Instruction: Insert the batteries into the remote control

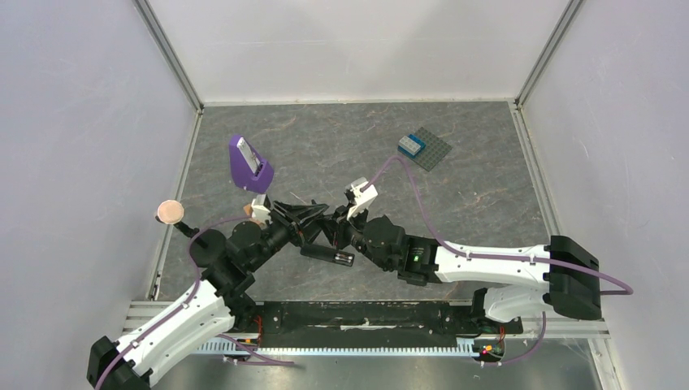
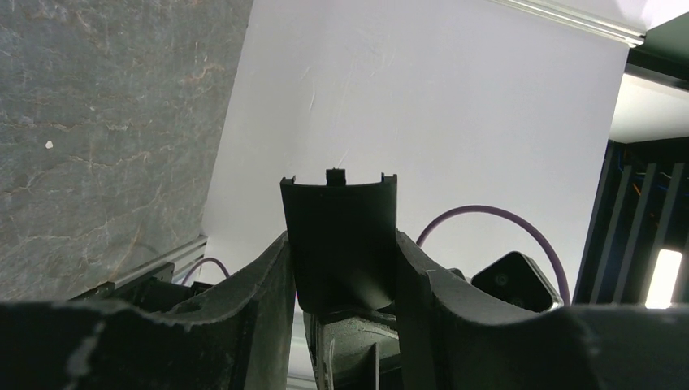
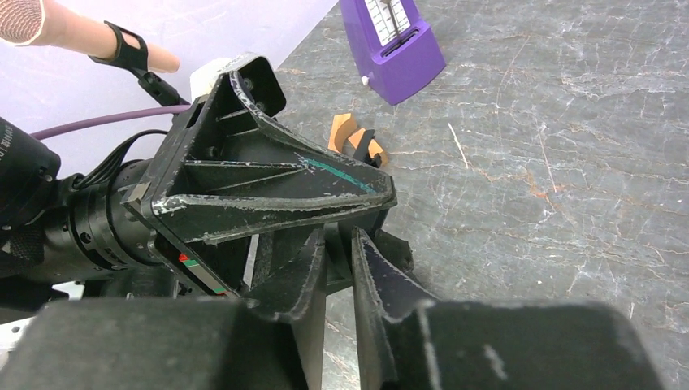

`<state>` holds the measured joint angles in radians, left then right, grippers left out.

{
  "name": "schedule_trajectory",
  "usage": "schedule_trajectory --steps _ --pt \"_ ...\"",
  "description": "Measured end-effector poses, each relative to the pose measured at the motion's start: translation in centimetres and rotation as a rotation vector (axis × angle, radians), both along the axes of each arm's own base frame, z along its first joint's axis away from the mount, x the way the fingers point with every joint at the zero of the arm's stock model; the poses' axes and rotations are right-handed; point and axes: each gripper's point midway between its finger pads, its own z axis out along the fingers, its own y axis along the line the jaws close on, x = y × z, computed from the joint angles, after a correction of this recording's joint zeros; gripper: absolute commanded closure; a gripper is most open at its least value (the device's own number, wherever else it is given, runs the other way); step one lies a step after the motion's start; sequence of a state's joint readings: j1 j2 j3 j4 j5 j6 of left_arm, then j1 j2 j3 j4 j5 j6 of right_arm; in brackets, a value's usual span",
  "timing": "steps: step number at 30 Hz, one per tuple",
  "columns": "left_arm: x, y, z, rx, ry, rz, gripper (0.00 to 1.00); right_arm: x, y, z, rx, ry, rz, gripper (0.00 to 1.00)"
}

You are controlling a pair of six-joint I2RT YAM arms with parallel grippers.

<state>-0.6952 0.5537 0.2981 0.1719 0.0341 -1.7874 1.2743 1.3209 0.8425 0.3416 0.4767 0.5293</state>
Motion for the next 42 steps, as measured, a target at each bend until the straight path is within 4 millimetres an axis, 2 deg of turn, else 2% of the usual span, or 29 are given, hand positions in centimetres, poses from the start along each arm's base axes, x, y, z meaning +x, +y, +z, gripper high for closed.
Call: schedule_trajectory --steps 3,11,14,18,22,24,29,36,39,42 --pt "-0.1 0.0 0.0 -0.003 0.000 -0.002 0.71 -0.2 0.1 0.0 0.007 0.007 0.001 1.00" --pt "-0.3 0.1 -0.5 0.005 0.012 -0.007 0.35 -0.2 0.0 -0.2 0.003 0.017 -0.009 1.00" --pt "-0.4 0.3 -0.4 0.004 0.006 -0.001 0.28 0.2 -0.9 0.0 0.016 0.035 -0.043 1.00" --pt "-0.9 0.8 -0.8 0.013 0.005 0.004 0.27 0.0 -3.7 -0.3 0.038 0.073 -0.068 1.00" --pt "-1.3 2.0 -3.6 0.084 0.032 0.033 0.28 -0.8 -7.1 -2.2 0.028 0.130 -0.069 1.00" --pt "-1.5 2.6 -5.2 0.142 0.046 0.052 0.30 -1.3 -8.0 -3.5 -0.008 0.158 -0.042 1.00" --pt "-1.8 4.2 -9.4 0.352 0.063 0.074 0.30 -4.1 -7.4 -6.9 -0.121 0.241 0.133 1.00" --pt "-2.6 4.7 -15.5 0.667 0.120 -0.040 0.33 -8.0 -6.4 -14.1 -0.301 0.456 0.379 1.00" --pt "-2.4 4.4 -16.1 0.762 0.122 -0.095 0.33 -8.7 -6.5 -15.9 -0.329 0.526 0.424 1.00" --pt "-1.9 3.9 -15.5 0.812 0.093 -0.130 0.33 -8.6 -6.8 -16.8 -0.319 0.573 0.434 1.00"
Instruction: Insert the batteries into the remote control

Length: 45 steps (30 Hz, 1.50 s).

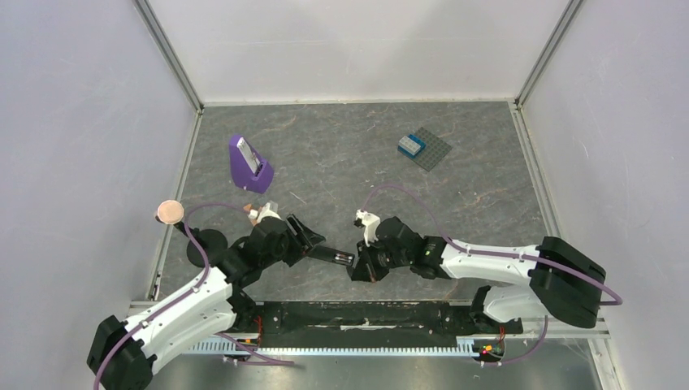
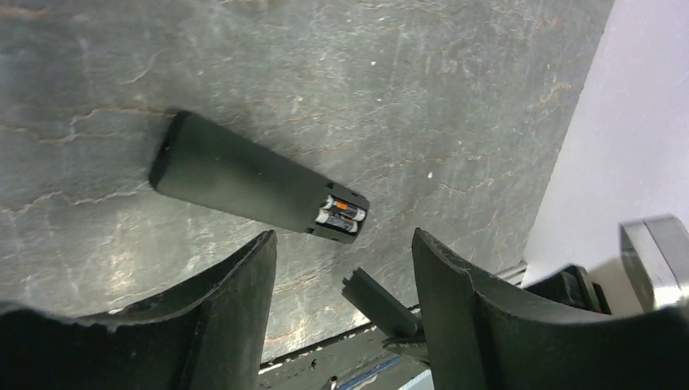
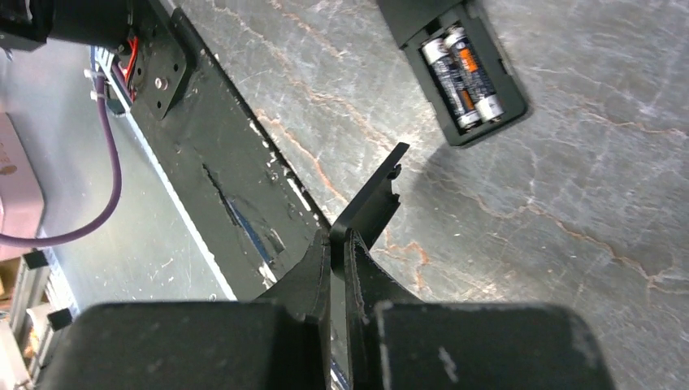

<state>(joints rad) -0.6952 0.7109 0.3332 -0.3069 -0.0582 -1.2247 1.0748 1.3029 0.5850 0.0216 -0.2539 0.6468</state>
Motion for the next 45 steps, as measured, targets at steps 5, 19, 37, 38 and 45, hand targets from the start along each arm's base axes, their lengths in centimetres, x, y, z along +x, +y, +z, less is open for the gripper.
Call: schedule_trajectory --steps 5,19,37,38,45 --pt "0.6 -0.6 1.0 0.007 -0.040 -0.036 0.33 1.1 -0.5 -0.8 0.035 0.061 -0.042 1.00" --pt "1.1 -1.1 1.6 -0.024 -0.062 -0.044 0.33 4.1 -0.7 -1.5 0.100 0.066 -0.121 1.00" --pt "0.0 -0.9 -0.8 -0.015 -0.006 -0.072 0.33 3.4 0.9 2.8 0.416 0.209 -0.150 1.00" --pt "-0.1 -0.9 -1.0 -0.014 -0.002 -0.073 0.33 3.6 1.1 3.1 0.434 0.213 -0.151 1.00" --pt "-0.8 -0.5 -2.5 -0.004 0.020 -0.079 0.33 4.1 1.6 1.7 0.432 0.286 -0.183 1.00"
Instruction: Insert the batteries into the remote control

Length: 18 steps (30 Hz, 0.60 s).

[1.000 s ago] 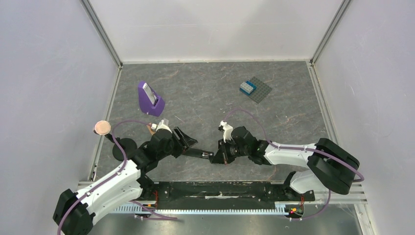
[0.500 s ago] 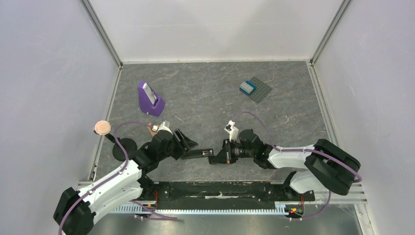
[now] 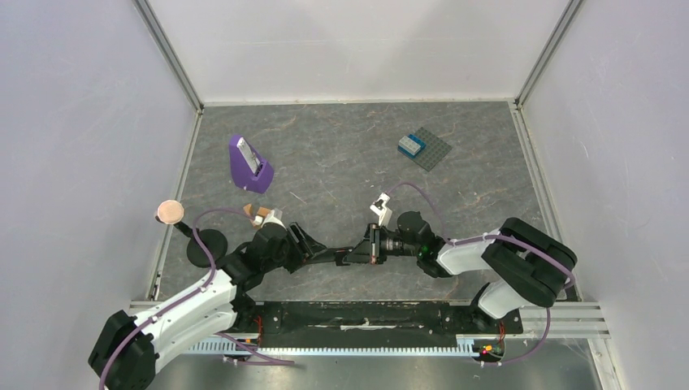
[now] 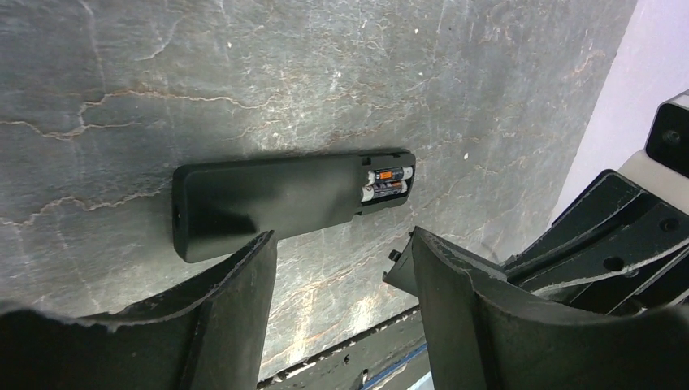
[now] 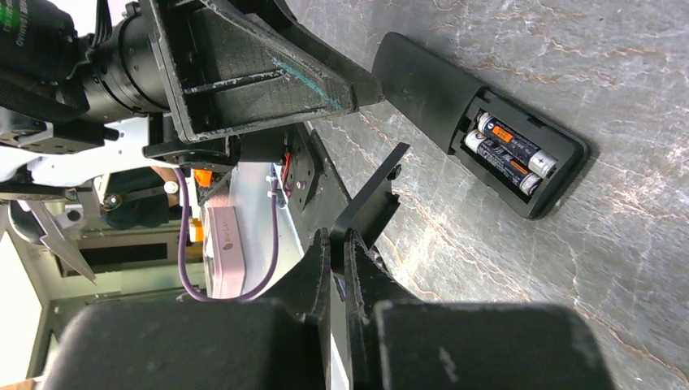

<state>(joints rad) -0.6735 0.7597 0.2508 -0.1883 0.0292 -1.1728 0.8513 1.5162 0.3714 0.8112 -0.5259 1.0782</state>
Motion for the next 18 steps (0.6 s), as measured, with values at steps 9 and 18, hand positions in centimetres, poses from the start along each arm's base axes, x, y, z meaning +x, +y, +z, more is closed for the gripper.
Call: schedule_trajectory --steps 9,18 --pt "-0.3 0.4 -0.6 -0.003 -0.004 0.005 0.40 1.2 0.6 0.0 0.023 0.027 -0.030 1.00" --pt "-0.5 0.5 -1.0 0.004 0.006 0.005 0.52 2.5 0.7 -1.2 -0.019 0.047 -0.048 1.00"
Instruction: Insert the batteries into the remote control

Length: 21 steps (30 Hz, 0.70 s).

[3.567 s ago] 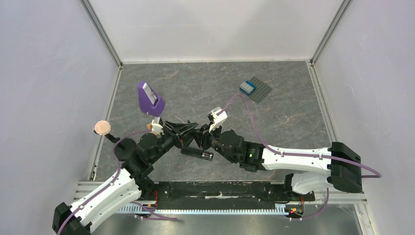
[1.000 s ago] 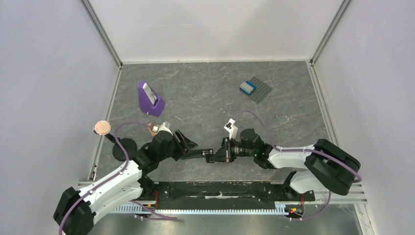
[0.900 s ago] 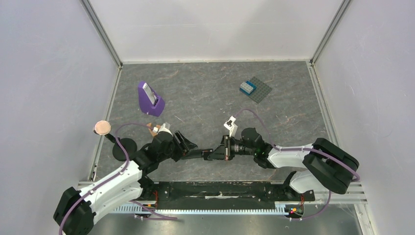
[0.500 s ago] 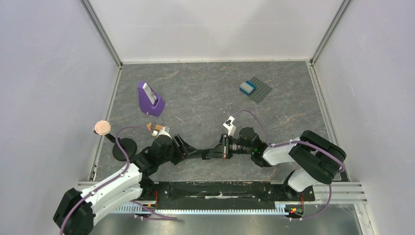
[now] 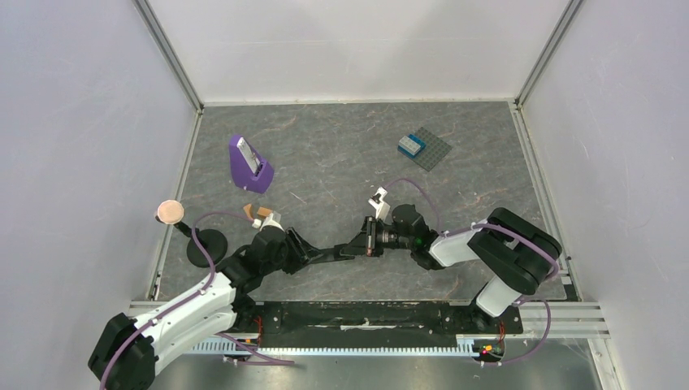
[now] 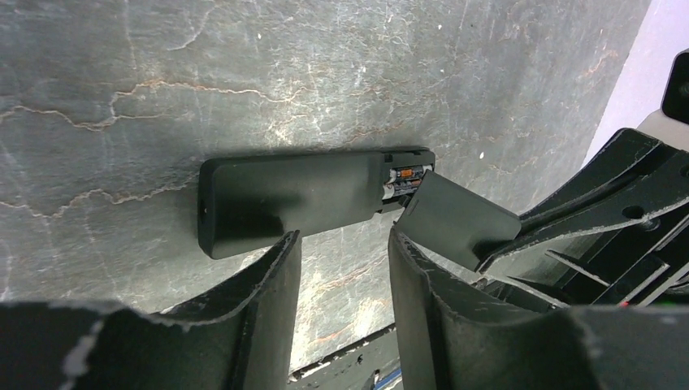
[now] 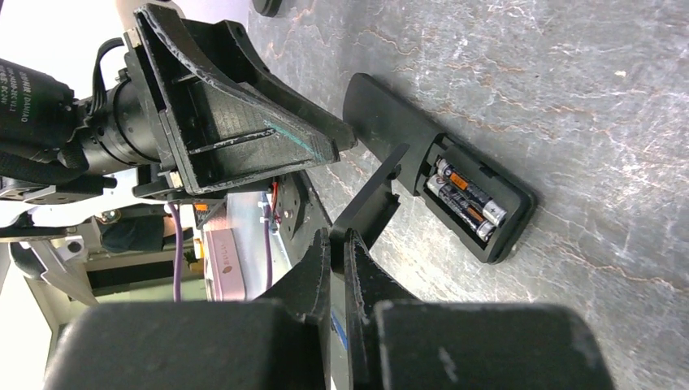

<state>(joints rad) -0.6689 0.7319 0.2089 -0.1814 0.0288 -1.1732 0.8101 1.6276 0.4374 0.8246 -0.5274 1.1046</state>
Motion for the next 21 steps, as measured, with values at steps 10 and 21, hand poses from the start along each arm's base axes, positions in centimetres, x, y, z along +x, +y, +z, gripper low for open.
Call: schedule_trajectory --steps 10,21 --pt "-0.3 0.2 -0.5 0.008 0.011 0.000 0.57 0.0 -0.2 -1.6 -0.049 0.030 0.020 1.00" --pt "-0.4 0.3 -0.7 0.010 0.014 0.001 0.57 0.3 -0.3 -1.8 -0.048 0.033 0.027 0.94"
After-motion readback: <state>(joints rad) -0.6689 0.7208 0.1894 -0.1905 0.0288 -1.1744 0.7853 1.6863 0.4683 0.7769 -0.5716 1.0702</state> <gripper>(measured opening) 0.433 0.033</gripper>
